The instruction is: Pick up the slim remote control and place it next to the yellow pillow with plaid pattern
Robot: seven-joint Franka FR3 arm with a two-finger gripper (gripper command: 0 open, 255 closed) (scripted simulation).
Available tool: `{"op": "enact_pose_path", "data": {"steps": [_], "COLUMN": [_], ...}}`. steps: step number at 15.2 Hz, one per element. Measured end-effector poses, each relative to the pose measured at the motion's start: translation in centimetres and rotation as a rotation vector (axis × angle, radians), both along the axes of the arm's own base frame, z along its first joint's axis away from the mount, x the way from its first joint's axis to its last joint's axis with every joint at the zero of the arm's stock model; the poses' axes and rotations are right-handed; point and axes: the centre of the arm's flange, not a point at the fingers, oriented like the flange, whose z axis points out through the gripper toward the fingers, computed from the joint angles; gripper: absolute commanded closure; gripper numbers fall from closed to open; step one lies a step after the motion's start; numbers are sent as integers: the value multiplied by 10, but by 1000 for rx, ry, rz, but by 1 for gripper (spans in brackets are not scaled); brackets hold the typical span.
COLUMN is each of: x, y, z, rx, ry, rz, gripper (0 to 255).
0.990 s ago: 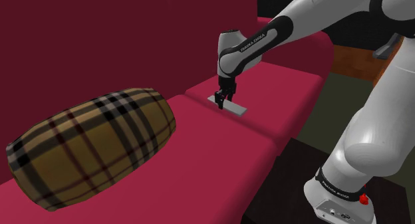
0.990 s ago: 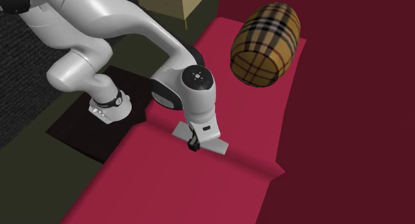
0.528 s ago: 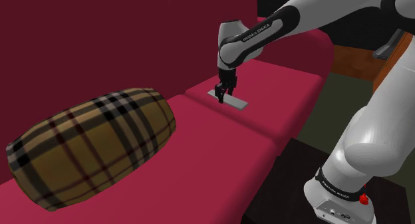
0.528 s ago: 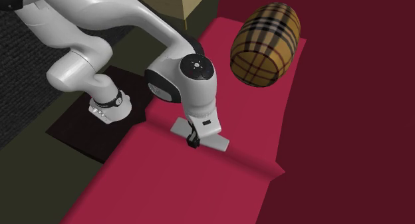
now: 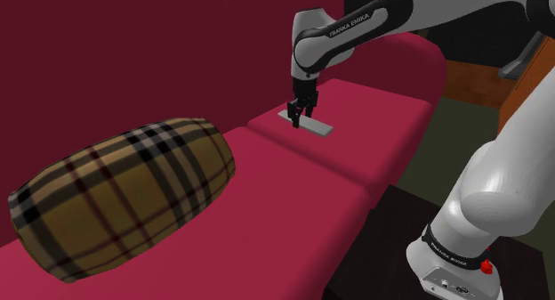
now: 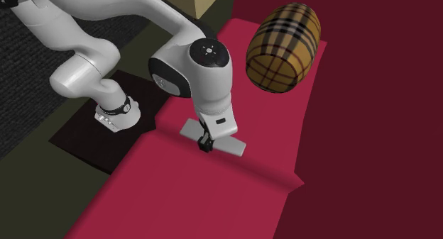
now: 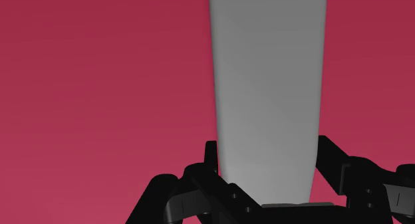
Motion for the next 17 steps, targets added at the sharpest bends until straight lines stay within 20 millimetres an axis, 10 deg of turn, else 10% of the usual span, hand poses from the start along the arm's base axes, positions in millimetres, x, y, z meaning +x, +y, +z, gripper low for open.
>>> {"op": "enact_pose_path", "data": {"steps": [17], "x": [-2], "y": [-1], "z": [90], "rx": [0], "ry": [0], "rz": [0], "gripper": [255]}}
